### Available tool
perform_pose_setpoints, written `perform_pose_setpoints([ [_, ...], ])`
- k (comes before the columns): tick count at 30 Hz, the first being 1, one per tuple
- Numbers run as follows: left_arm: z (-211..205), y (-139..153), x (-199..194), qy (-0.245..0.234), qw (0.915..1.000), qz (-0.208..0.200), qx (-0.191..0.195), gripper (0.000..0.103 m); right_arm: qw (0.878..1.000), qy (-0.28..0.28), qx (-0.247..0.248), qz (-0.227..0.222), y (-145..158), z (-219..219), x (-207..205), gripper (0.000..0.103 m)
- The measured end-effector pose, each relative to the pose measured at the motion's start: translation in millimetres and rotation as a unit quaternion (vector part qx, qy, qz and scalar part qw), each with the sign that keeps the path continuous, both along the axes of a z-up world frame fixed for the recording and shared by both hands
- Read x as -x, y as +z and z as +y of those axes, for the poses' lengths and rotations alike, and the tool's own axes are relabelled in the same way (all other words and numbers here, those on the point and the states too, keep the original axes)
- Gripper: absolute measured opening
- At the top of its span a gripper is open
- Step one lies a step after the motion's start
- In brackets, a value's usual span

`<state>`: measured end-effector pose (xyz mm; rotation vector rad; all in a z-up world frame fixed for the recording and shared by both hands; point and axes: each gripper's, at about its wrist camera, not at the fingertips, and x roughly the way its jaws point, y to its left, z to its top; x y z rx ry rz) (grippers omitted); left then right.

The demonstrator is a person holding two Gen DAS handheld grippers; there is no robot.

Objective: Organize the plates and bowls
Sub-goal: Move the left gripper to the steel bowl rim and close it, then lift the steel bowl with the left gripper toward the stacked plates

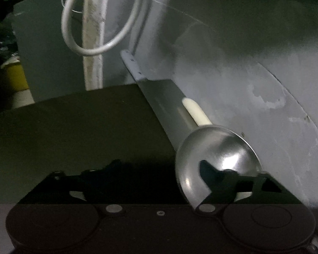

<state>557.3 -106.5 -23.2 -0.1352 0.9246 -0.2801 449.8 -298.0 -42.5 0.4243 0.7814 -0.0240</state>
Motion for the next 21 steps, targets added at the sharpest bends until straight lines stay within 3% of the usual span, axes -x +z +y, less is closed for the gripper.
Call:
perform_pose_setpoints([
  [1,-1.5,-2.8,-0.8,-0.004,1.0,0.004,0.003,0.062,1.0,0.0,0.0,0.001,-1.1,-0.4,0.0,0.065],
  [3,-0.7,-7.9,-3.3,-0.009,0.9996,0.021,0.018,0.036,1.0,0.0,-0.003,0.001,-2.2,-1.5,-1.5,0.056],
  [8,2.0,-12.3,-1.9,-0.013,0.9976,0.037,0.057,0.014,1.0,0.005,-0.001,-0.001,-1.7,-3.1,-2.9,0.043],
  [11,0.0,-10.5,4.3,-0.018,0.9985,0.031,0.042,0.013,1.0,0.009,0.003,0.001,-0.1,-4.3,-1.5,0.037],
  [14,7.5,-3.7,15.3,-0.011,0.9983,0.022,0.052,0.013,1.0,0.016,-0.003,-0.002,3.7,-5.3,5.0,0.035],
  [21,32.2,43.7,71.2,0.003,0.997,-0.037,0.068,0.014,0.997,0.041,-0.006,-0.065,44.5,1.8,50.4,0.035],
])
